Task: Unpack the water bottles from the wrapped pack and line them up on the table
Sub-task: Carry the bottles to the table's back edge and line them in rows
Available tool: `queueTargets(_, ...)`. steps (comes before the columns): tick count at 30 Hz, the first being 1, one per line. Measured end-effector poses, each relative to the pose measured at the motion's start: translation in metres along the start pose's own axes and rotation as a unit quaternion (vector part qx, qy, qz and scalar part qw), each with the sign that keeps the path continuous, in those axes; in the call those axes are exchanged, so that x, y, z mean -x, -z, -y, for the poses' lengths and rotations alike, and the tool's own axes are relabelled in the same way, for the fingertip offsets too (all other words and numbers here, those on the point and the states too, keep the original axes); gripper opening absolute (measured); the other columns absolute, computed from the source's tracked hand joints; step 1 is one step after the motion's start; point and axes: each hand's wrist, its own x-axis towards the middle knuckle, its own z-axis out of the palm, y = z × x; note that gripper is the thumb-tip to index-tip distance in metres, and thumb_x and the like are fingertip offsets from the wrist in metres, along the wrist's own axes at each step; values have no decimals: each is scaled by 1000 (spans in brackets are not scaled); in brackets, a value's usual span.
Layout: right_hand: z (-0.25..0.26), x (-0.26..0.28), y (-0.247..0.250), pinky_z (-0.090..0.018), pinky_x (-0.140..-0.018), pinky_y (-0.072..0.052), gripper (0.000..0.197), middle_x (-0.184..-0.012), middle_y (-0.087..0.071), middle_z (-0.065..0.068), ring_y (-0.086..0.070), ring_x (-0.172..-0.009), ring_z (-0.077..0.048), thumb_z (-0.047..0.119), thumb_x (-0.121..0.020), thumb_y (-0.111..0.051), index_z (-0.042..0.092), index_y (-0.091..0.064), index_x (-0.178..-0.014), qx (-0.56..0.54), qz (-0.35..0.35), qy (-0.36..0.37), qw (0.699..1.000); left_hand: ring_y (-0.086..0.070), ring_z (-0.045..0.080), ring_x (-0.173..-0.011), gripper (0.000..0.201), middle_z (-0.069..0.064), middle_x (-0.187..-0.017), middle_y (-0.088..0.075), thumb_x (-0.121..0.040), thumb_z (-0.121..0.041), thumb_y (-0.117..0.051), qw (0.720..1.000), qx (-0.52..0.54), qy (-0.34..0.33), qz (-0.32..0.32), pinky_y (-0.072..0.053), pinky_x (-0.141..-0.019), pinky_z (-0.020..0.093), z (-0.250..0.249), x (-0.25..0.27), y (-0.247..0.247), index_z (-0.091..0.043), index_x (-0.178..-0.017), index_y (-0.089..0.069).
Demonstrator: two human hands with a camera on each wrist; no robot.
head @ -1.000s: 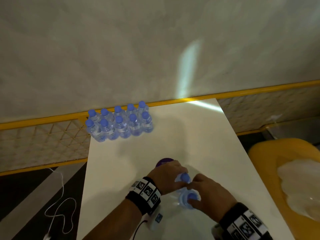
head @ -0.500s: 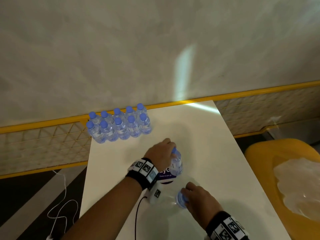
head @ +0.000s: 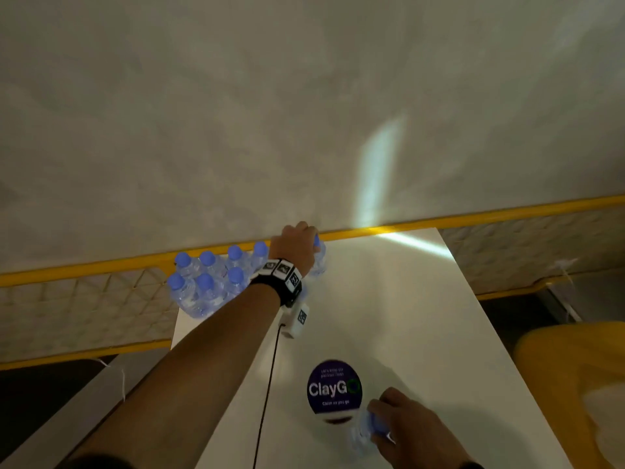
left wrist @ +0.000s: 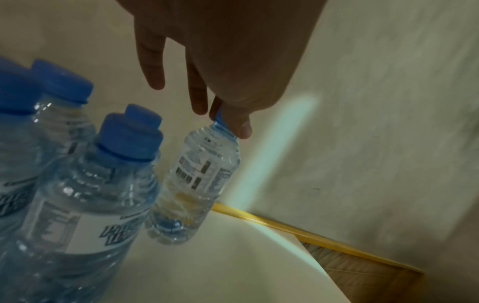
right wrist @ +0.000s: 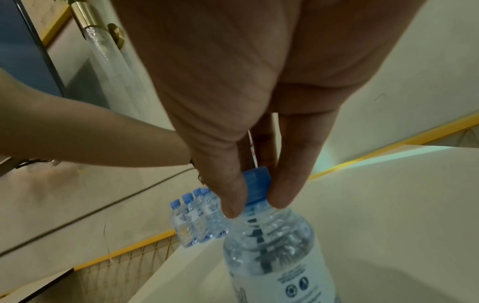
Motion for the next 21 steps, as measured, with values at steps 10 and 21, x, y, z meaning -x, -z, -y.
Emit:
queueTargets(10, 17, -117, 65, -32, -78, -50, 19, -103, -53, 1, -60, -89, -23, 27, -89, -58, 21, -61, -108, 26, -135, 43, 990, -54, 29, -110, 26, -2, -120, -61, -98, -22, -61, 999, 24, 24, -2, -50, -79, 42, 18, -7, -39, -23, -123, -58)
queueTargets(21, 27, -261, 97, -28, -75, -42, 21, -93, -53, -6, -63, -97, -26, 24, -92, -58, 9, -65, -105, 80, -126, 7, 989, -53, 27, -117, 27, -6, -126, -62, -101, -30, -54, 999, 28, 29, 22, -48, -85, 42, 20, -13, -42, -30, -128, -57)
